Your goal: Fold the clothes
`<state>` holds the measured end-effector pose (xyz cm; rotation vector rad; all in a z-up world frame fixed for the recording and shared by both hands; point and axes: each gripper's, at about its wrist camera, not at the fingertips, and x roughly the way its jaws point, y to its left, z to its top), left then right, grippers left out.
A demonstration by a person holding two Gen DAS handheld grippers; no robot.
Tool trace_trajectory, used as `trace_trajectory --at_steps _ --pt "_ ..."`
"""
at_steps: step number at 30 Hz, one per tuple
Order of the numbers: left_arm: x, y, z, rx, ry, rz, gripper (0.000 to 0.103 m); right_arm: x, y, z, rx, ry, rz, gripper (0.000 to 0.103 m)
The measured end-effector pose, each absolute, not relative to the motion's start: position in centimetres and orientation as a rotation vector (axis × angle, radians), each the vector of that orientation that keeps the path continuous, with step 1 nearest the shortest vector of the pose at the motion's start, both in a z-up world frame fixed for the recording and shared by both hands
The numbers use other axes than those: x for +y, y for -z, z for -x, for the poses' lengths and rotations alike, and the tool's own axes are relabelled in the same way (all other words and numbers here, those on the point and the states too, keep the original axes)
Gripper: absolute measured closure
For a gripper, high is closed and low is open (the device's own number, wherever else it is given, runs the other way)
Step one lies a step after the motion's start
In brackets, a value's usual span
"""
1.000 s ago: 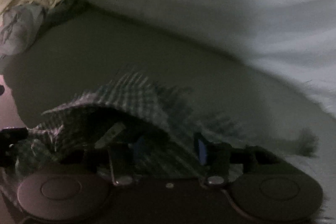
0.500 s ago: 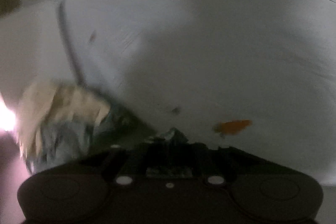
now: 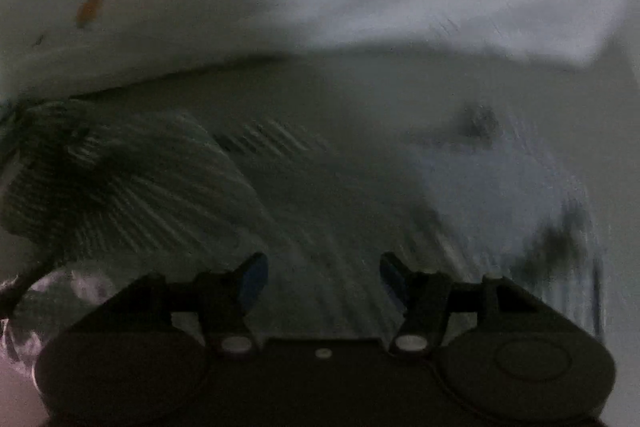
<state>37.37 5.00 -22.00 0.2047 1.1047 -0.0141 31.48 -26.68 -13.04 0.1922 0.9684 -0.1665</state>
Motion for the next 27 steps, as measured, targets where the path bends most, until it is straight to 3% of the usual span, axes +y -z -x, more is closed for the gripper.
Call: trace_trajectory --at_steps 3,5,7,13,19,24,26,27 --pt "5.4 21.1 -37.4 1.107 0.014 -0.142 0.015 -25.2 14.5 -29.8 0.986 0.116 -0.214 0.031" --pt "6.0 20.4 -37.5 1.104 0.016 -0.094 0.015 -23.3 15.5 -29.3 0.996 0.093 -0.156 0.04" --pt "6.9 19.2 -37.0 1.083 0.016 -0.047 0.015 -22.6 15.4 -28.2 0.997 0.116 -0.129 0.092" --pt "9.9 16.3 -32.5 0.985 -0.034 -0.025 0.015 -18.5 10.1 -23.6 0.868 -0.028 -0.165 0.095" --pt "14.2 13.7 -27.4 0.898 -0.093 0.025 0.015 -6.7 4.0 -16.7 0.716 -0.512 -0.088 0.095" --pt "17.3 12.0 -23.8 0.846 -0.176 0.058 0.015 2.0 3.6 -11.8 0.755 -0.874 0.022 0.093" --pt "18.1 11.6 -22.7 0.835 -0.207 0.053 0.015 2.3 3.5 -10.5 0.76 -0.878 0.084 0.08" --pt "18.2 11.5 -22.2 0.835 -0.222 0.049 0.015 1.2 3.3 -10.4 0.757 -0.853 0.063 0.063"
